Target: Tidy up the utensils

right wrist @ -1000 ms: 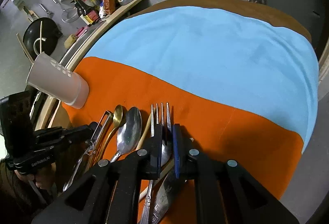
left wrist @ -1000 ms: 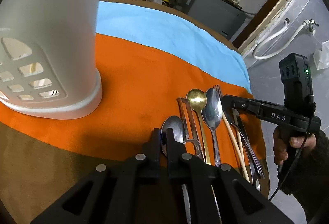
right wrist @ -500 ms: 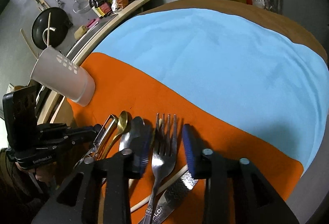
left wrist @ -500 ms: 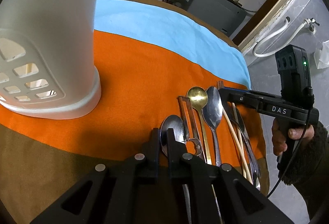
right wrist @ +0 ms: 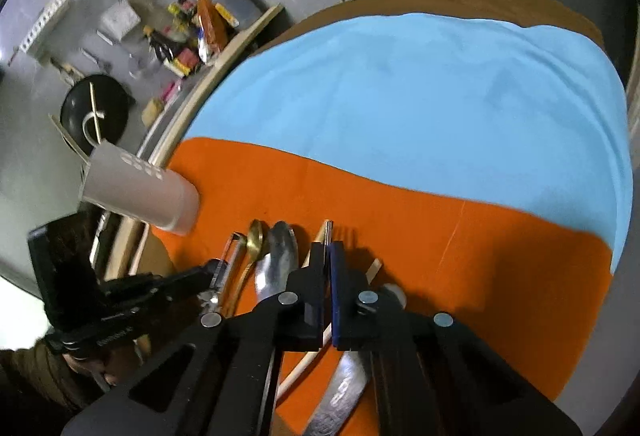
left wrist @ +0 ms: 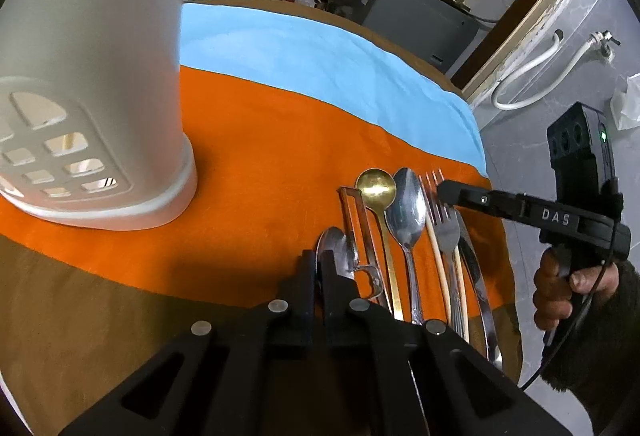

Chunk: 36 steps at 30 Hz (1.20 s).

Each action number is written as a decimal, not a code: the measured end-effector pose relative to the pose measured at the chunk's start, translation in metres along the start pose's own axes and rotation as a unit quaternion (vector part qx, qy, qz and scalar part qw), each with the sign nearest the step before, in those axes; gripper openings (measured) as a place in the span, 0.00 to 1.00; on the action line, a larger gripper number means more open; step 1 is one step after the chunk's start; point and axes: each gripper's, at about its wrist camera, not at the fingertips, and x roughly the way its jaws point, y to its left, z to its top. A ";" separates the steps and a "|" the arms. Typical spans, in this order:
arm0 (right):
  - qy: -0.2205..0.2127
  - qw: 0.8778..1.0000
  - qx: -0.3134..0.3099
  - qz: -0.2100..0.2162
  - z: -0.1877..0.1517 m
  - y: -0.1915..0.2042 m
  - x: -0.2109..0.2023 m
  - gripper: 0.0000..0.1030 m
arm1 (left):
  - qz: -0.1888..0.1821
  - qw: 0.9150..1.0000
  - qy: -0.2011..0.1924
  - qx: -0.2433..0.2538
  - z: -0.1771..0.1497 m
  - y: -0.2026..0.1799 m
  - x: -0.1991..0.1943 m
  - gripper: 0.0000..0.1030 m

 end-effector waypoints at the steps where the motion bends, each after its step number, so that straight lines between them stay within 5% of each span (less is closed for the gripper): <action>1: -0.001 1.000 0.001 -0.001 -0.003 0.001 0.000 0.02 | 0.000 1.000 -0.001 0.001 0.000 0.000 -0.001 0.02; 10: -0.042 0.998 -0.005 -0.056 -0.027 0.025 -0.018 0.02 | 0.027 0.997 -0.067 0.033 -0.008 -0.006 -0.040 0.02; 15: -0.121 0.986 -0.018 -0.110 -0.047 0.054 -0.048 0.02 | 0.041 0.987 -0.138 0.070 -0.011 -0.019 -0.073 0.02; 24: -0.285 0.933 -0.071 -0.206 -0.066 0.122 -0.098 0.02 | 0.028 0.972 -0.218 0.076 0.007 -0.024 -0.114 0.02; 31: -0.375 0.887 -0.111 -0.247 -0.060 0.177 -0.137 0.02 | 0.029 0.956 -0.283 0.073 0.022 -0.014 -0.157 0.02; 36: -0.438 0.857 -0.130 -0.238 -0.048 0.228 -0.172 0.02 | 0.053 0.939 -0.337 0.047 0.050 0.014 -0.197 0.02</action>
